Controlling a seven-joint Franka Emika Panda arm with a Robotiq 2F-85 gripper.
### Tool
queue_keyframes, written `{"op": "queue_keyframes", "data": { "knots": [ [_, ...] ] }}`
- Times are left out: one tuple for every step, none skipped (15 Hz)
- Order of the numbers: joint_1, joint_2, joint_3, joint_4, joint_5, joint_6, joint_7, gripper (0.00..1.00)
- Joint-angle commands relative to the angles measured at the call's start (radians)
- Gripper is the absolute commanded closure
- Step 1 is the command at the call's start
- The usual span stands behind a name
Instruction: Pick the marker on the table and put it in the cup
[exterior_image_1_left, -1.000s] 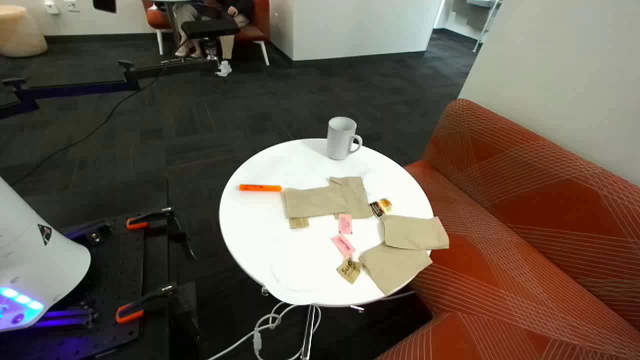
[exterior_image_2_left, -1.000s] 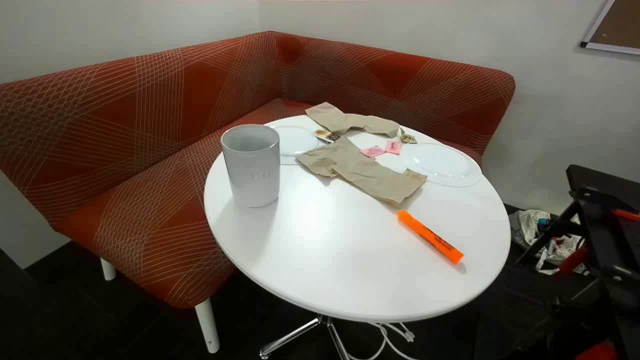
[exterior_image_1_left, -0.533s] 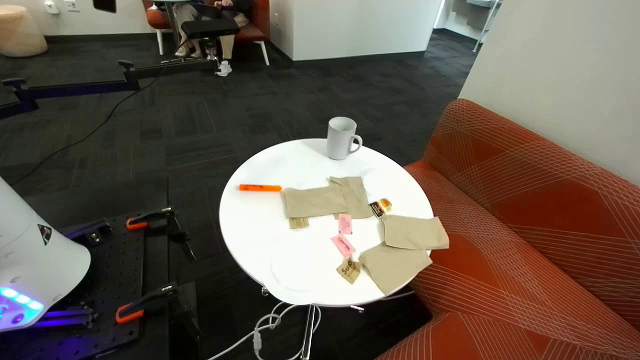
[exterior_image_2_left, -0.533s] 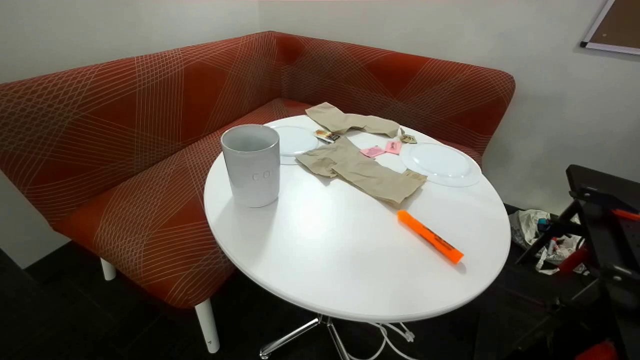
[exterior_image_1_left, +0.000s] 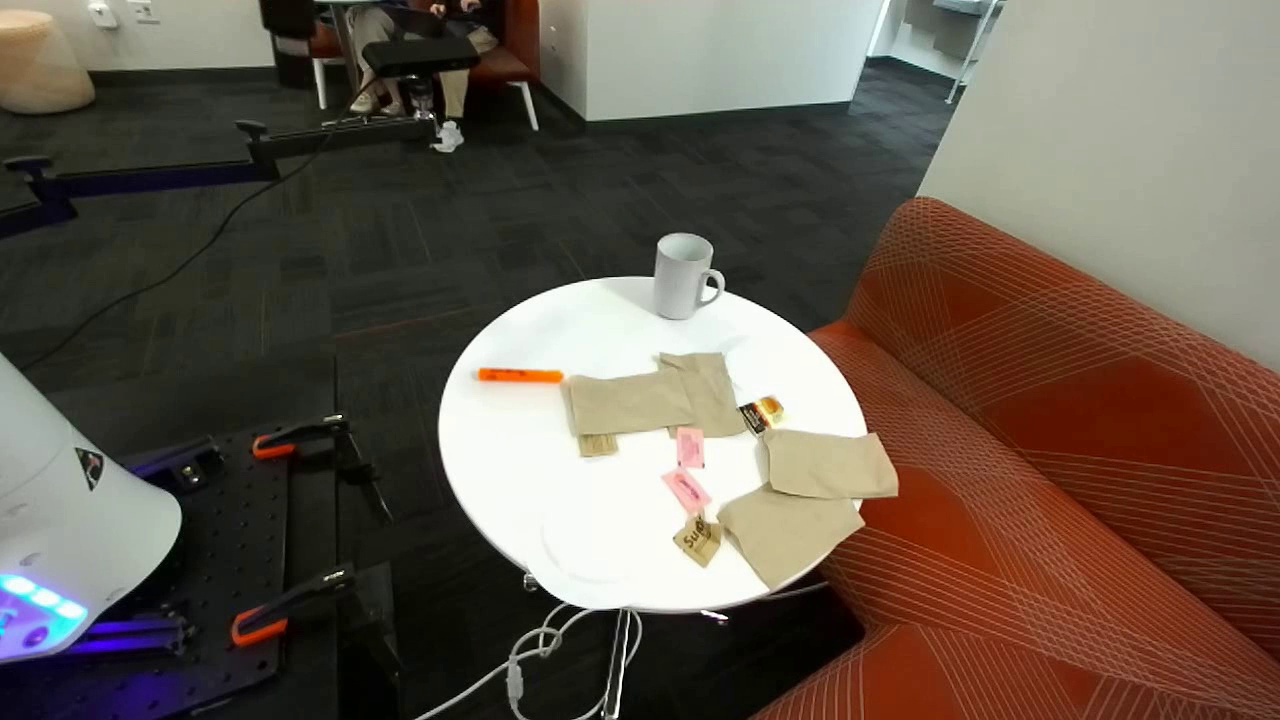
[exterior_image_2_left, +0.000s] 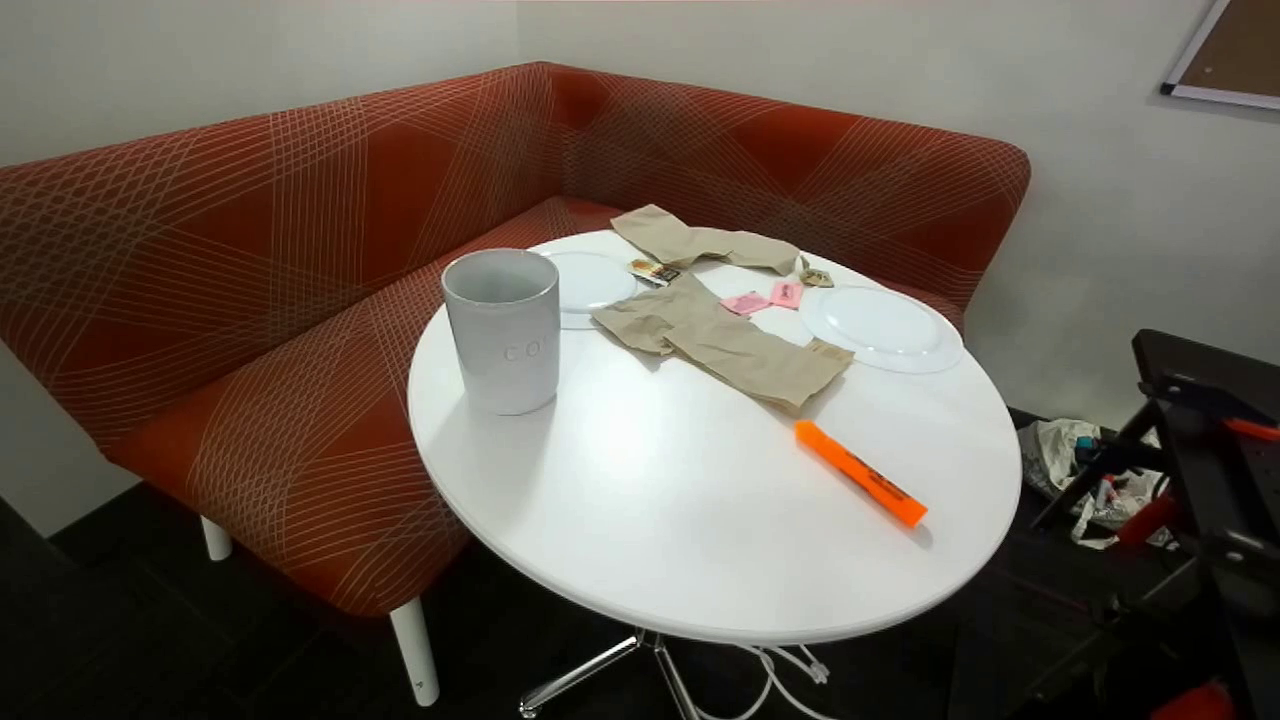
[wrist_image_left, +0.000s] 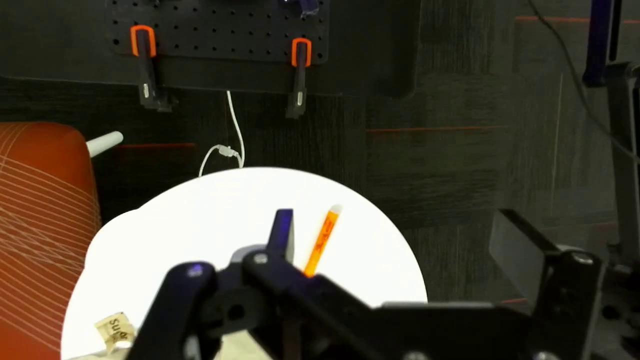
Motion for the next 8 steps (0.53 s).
{"op": "queue_keyframes", "data": {
  "knots": [
    [-0.027,-0.039,0.054,-0.132,0.022,0.181,0.084,0.0],
    [-0.026,-0.044,0.066,-0.17,0.027,0.242,0.109,0.0],
    [-0.026,-0.048,0.083,-0.212,0.024,0.316,0.139,0.0],
    [-0.023,-0.046,0.097,-0.242,0.018,0.372,0.165,0.0],
    [-0.016,-0.039,0.11,-0.277,0.02,0.435,0.188,0.0],
    [-0.011,-0.033,0.121,-0.31,0.02,0.494,0.204,0.0],
    [-0.004,-0.02,0.135,-0.338,0.021,0.549,0.223,0.0],
    [0.004,-0.004,0.142,-0.365,0.023,0.597,0.231,0.0]
  ]
}}
